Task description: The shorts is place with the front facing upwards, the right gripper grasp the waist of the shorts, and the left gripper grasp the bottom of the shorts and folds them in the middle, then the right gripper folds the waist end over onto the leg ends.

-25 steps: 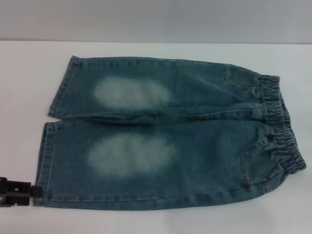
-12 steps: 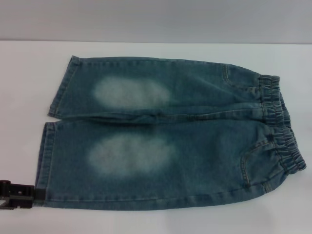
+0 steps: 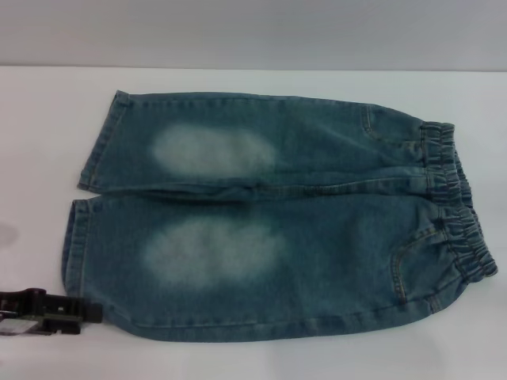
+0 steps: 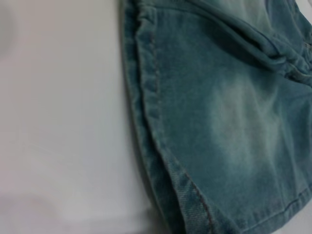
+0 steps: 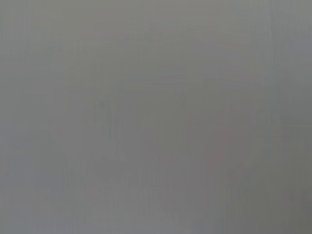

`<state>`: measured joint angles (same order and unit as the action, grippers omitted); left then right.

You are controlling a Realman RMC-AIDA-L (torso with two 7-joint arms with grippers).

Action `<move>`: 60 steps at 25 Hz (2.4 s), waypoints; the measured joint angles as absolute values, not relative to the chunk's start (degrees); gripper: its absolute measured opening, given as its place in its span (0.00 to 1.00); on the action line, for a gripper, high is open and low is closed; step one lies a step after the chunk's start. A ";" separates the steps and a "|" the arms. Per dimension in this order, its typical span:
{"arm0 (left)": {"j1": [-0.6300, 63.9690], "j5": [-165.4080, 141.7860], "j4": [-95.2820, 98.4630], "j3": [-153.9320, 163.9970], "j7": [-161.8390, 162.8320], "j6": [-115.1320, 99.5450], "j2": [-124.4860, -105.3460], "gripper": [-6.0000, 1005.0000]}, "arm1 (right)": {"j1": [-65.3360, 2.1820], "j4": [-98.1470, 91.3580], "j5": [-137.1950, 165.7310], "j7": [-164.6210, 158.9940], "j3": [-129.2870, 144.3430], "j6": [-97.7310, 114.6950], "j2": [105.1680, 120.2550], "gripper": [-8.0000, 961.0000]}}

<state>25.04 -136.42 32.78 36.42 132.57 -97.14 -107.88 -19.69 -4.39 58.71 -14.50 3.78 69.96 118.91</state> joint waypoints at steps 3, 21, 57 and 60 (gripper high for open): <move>26.00 -136.14 32.81 36.54 132.52 -97.98 -108.39 0.65 | -19.69 -4.40 58.70 -14.49 3.78 69.95 118.91 0.57; 27.92 -136.23 33.22 36.23 132.27 -96.07 -107.53 0.65 | -19.84 -3.62 58.80 -14.50 4.54 69.87 118.84 0.57; 28.51 -135.91 33.30 34.84 134.75 -93.13 -106.86 0.04 | -19.64 -7.76 64.04 -31.75 7.49 70.31 118.37 0.58; 29.10 -135.84 33.29 34.08 134.92 -92.48 -107.04 0.04 | -18.90 -14.18 71.84 -47.93 10.83 73.06 117.79 0.58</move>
